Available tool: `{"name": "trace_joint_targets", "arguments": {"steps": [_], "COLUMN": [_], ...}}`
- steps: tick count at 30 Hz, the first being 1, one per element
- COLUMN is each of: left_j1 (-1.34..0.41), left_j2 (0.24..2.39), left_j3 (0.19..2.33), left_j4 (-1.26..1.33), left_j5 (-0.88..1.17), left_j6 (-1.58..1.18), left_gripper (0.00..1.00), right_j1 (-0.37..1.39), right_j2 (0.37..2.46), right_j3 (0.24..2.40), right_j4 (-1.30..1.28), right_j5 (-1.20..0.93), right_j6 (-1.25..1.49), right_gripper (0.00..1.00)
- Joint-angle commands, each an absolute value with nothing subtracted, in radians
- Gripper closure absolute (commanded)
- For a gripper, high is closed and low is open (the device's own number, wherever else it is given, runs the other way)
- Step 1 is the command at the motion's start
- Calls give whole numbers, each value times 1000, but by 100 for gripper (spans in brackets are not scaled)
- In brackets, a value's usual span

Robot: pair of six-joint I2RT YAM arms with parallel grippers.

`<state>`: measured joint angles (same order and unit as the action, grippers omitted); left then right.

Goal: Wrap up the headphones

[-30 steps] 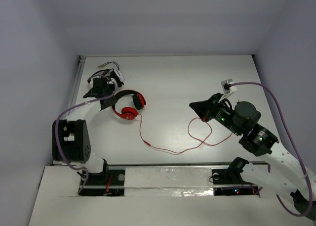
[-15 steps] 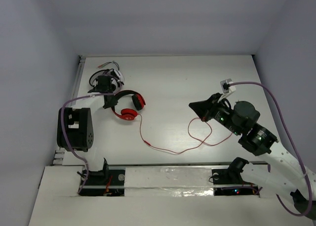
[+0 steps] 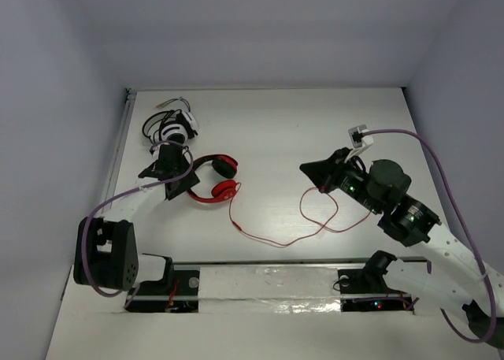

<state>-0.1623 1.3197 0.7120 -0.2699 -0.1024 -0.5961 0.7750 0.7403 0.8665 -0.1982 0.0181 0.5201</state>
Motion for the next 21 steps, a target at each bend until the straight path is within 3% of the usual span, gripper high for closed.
{"name": "trace_joint_targets", "arguments": {"steps": [1,4,7,8,14,21], "left_j1": [-164,-164,-164,-164,-164,-173], "left_j2": [1295,1360,1406,1411,1476,1546], "left_j3": [730,759,755,752,776,792], "left_j4": [-278,-287,-264,-258,-238,-216], "left_j5": [-112,-107,-91,-89,-103,-101], "left_j6": [-602,-551,-534,-534,-535,-538], "left_gripper": [41,41,48,55,63,66], "right_j1": [785,785,785,785,785,785], "right_j2": [739,735,726,723,724,723], "right_j3": [859,862,861,859,859,856], "right_j4": [-144,-146,-152,-152,-152,-150], "right_j5": [9,8,15,17,17,12], "right_j6": [512,514,515,515,520,525], "right_gripper": [100,100,100,100,100,100]}}
